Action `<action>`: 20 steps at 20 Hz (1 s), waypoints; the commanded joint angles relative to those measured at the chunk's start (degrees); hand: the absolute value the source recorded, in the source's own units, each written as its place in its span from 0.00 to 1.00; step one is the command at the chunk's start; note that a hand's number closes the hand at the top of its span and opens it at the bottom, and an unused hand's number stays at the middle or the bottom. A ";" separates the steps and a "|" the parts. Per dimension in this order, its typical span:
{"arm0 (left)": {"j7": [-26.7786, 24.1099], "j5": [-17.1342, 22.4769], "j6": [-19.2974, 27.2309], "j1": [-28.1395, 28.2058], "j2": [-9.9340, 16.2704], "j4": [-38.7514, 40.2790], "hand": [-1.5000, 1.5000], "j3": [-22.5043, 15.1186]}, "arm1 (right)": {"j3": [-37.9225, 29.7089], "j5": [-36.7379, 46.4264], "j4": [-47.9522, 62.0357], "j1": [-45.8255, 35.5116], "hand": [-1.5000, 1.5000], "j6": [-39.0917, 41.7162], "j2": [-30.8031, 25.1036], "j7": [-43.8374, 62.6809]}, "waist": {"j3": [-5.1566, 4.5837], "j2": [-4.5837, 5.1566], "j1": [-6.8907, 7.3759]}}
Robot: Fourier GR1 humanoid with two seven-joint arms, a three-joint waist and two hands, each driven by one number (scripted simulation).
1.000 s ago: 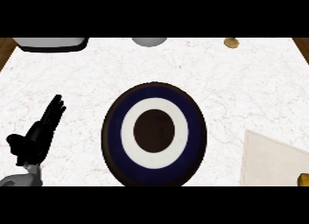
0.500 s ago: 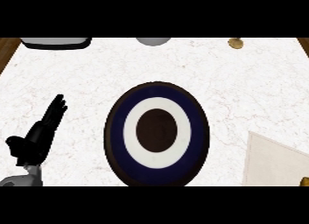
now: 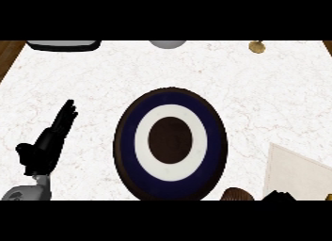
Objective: Pick the cupcake from the placemat and place it in the plate
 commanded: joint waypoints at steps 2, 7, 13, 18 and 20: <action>2.58 0.49 -0.37 -2.73 0.66 0.22 0.50 0.84 | 7.93 12.63 5.03 -17.10 1.00 3.96 1.09 16.93 | 0.06 -0.09 -0.23; -1.32 0.87 -1.30 -2.63 0.37 3.31 0.50 1.79 | 8.78 10.01 16.99 -38.63 1.00 4.71 1.12 33.38 | 0.11 -0.11 -0.26; 1.12 -0.95 1.40 -2.42 -2.02 1.28 0.50 0.14 | 8.40 3.65 29.73 -52.32 0.00 -9.35 1.13 46.87 | 0.19 -0.35 -0.53; -0.73 0.80 -1.50 -1.88 0.67 2.60 0.50 2.99 | 8.84 -3.94 43.06 -55.25 0.00 -20.21 1.13 46.95 | 0.23 -0.26 -0.47; 1.81 -0.78 -0.16 -1.99 -0.89 0.54 0.50 0.84 | 9.93 -5.51 44.16 -58.77 0.00 -24.30 1.13 48.37 | 0.24 -0.33 -0.43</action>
